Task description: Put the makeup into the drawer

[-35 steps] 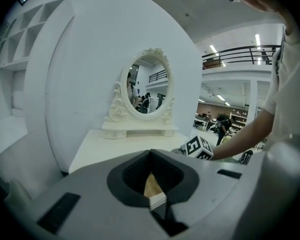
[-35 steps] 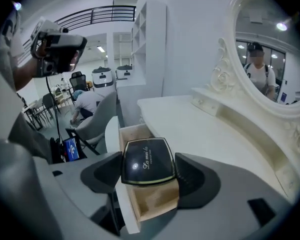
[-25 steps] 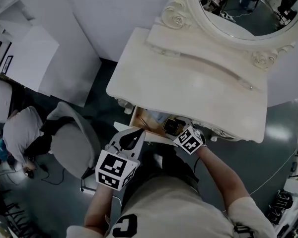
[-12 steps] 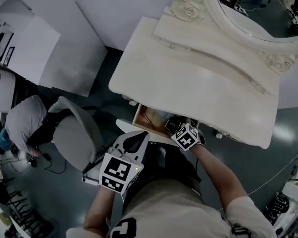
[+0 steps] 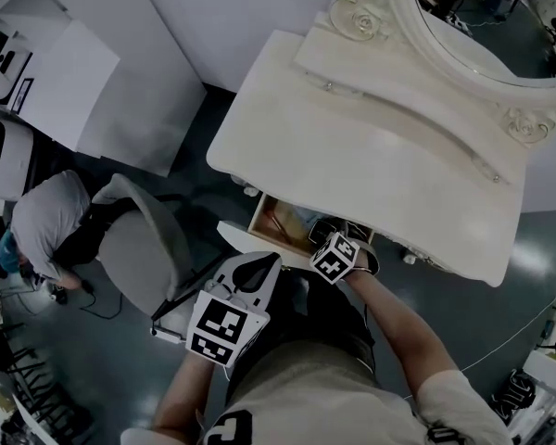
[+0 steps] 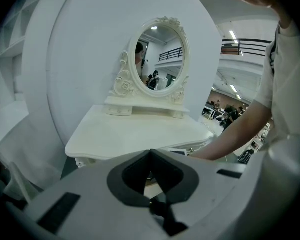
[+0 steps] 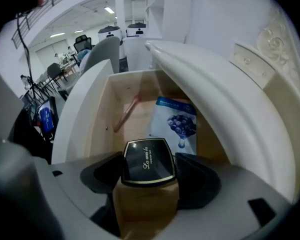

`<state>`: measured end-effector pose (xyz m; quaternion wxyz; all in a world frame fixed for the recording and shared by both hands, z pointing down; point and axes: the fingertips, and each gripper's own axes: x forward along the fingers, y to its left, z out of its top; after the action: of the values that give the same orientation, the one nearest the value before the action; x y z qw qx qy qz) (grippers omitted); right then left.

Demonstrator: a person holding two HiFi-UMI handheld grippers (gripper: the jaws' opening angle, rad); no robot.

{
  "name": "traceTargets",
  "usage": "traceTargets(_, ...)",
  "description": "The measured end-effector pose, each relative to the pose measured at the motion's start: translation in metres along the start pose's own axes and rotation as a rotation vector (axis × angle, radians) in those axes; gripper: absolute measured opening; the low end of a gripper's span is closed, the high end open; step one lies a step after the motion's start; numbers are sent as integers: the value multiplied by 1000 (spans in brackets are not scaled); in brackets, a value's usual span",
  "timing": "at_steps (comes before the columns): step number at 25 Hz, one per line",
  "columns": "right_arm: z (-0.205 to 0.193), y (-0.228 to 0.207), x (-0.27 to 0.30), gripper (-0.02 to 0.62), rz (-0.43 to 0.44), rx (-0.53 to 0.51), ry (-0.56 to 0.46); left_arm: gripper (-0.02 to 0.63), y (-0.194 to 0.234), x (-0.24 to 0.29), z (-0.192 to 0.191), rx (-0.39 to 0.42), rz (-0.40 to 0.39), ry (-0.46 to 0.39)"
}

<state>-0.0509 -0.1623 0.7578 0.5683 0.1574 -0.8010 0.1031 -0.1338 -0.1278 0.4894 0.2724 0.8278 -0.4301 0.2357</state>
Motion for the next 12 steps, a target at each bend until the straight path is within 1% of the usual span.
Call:
traceTargets(2, -5, -5, 7, 336, 0, 52, 19, 55, -1, 0, -2, -1, 4, 0)
traceTargets(6, -9, -13, 14, 336, 8, 122, -3, 55, -4, 0, -8, -7, 9, 10)
traceTargets(10, -9, -17, 14, 336, -35, 91, -21, 55, -6, -2, -9, -6, 15, 15)
traceTargets(12, -7, -15, 11, 336, -27, 85, -44, 55, -7, -4, -9, -5, 20, 11)
